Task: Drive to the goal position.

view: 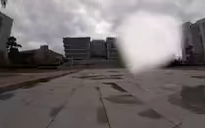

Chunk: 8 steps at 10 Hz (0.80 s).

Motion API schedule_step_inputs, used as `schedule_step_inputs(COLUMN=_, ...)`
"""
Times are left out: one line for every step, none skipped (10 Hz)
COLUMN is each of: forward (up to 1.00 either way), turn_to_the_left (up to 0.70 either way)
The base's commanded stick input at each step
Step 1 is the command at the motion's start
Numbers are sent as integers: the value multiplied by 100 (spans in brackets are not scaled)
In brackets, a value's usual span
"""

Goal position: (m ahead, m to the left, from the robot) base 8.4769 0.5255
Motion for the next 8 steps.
schedule_step_inputs(forward=70, turn_to_the_left=0)
schedule_step_inputs(forward=70, turn_to_the_left=0)
schedule_step_inputs(forward=70, turn_to_the_left=0)
schedule_step_inputs(forward=70, turn_to_the_left=1)
schedule_step_inputs(forward=70, turn_to_the_left=0)
schedule_step_inputs(forward=70, turn_to_the_left=0)
schedule_step_inputs(forward=70, turn_to_the_left=0)
schedule_step_inputs(forward=70, turn_to_the_left=0)
